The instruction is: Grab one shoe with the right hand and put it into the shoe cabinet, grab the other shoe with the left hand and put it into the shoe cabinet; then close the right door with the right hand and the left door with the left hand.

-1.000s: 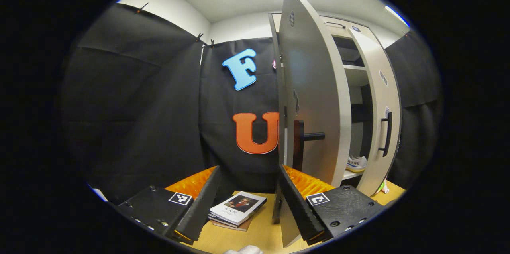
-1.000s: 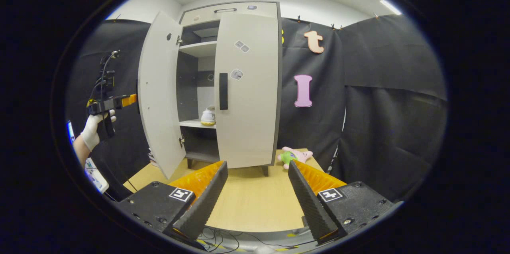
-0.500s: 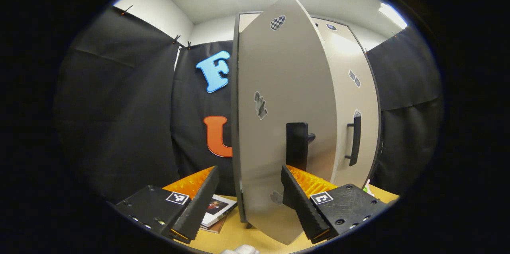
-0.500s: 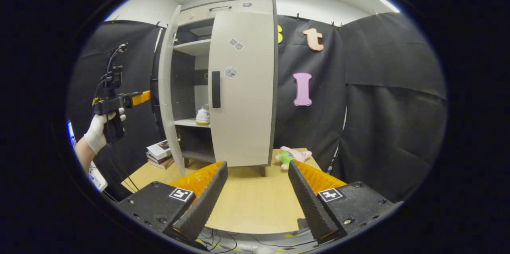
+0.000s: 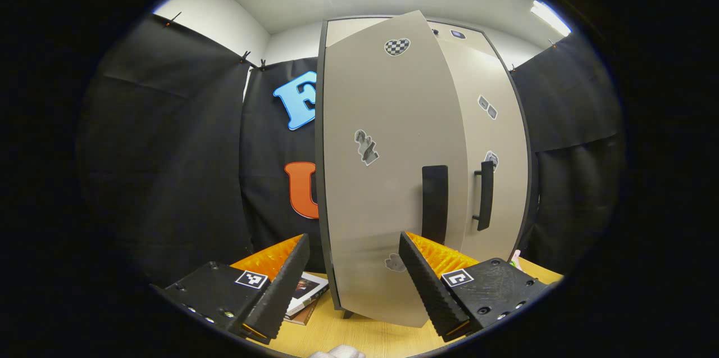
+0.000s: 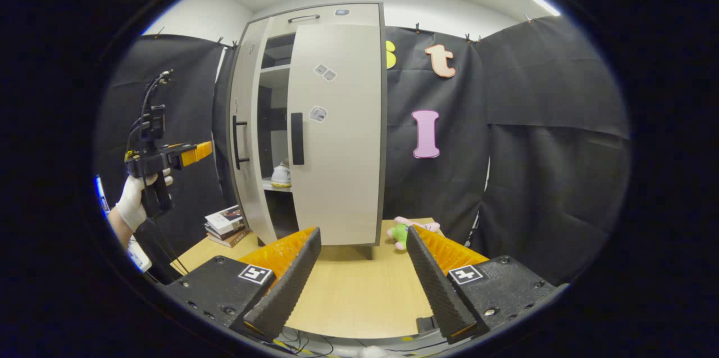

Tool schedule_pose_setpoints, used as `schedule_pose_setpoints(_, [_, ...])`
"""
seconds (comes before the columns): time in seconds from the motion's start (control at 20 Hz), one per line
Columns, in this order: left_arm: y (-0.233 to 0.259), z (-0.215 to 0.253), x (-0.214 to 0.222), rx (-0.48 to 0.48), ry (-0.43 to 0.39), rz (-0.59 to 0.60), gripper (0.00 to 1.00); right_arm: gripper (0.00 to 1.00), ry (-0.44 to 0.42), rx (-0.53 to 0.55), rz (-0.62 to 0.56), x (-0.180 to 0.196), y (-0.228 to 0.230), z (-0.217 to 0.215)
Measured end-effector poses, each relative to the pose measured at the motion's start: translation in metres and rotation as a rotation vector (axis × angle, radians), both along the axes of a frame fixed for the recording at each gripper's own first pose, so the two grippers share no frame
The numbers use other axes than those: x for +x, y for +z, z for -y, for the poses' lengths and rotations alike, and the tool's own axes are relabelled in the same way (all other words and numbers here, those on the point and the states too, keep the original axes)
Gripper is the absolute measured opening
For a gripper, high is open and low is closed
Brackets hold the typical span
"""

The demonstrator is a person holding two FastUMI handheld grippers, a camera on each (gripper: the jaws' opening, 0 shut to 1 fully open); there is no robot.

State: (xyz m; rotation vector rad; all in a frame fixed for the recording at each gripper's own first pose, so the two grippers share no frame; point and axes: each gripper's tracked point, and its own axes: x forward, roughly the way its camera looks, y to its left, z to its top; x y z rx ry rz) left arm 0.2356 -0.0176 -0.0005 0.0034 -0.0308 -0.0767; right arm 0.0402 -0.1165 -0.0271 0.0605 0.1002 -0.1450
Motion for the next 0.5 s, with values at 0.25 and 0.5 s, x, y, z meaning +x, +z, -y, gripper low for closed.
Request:
schedule_pose_setpoints(0.25, [-0.004,-0.004,-0.036,0.007,-0.019,-0.021,0.96,0.99,0.018,-0.006,0.021,0.002,0.010,-0.019])
schedule_pose_setpoints(0.5, [0.002,-0.008,-0.076,0.007,-0.049,-0.027,0.96,0.99,0.011,-0.004,0.050,0.002,0.023,-0.039])
